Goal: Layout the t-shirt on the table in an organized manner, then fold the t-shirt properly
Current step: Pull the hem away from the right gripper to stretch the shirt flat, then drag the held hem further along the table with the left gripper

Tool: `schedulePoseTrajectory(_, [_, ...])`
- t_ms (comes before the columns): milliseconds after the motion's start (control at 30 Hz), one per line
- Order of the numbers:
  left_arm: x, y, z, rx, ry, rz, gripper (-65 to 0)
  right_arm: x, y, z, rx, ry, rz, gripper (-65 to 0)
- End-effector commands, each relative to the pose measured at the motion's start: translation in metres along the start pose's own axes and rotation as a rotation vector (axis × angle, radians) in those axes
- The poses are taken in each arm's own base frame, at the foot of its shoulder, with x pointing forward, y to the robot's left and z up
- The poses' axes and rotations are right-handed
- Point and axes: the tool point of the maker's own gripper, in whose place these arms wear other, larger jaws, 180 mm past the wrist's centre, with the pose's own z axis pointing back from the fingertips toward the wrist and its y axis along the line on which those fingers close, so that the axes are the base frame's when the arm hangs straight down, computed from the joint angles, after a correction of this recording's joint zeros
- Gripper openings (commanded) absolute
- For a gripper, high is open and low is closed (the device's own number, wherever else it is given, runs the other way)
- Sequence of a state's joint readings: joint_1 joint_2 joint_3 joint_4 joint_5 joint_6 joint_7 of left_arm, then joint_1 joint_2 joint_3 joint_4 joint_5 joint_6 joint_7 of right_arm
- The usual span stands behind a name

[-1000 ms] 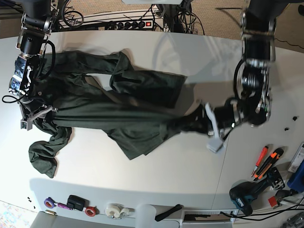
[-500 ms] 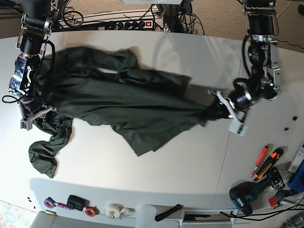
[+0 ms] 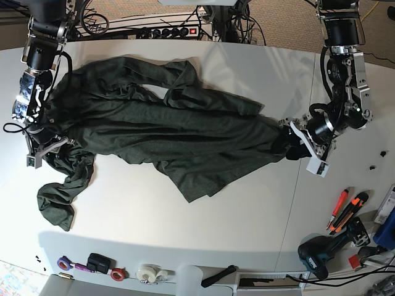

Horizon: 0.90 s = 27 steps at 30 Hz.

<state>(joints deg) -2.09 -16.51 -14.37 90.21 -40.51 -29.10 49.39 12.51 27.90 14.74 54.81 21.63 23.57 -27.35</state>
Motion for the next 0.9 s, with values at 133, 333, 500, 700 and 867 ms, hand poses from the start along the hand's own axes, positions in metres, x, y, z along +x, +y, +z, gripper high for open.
schedulePoseTrajectory(133, [0.025,-0.003,0.004,-0.017,-0.100,-0.014,-34.1,0.101,-0.033,0.047,-0.009,-0.324,-0.112,-47.4])
schedulePoseTrajectory(333, [0.027,-0.018,-0.002,-0.061,-0.132,0.003,-34.1,0.153,-0.003,0.117,0.224,-0.479,-0.054,-47.4])
schedulePoseTrajectory(500, [0.027,-0.044,-0.014,-0.133,-0.163,0.016,-34.2,0.125,0.011,0.141,0.282,-0.422,-0.026,-47.4])
schedulePoseTrajectory(700, [0.027,-0.068,-0.024,-0.193,-0.181,0.033,-34.6,0.051,0.030,0.142,0.354,-0.261,-0.102,-47.4])
schedulePoseTrajectory(867, [0.024,-0.080,-0.029,-0.228,-0.163,0.011,-37.6,-0.008,0.048,0.145,0.399,-0.151,-0.214,-47.4])
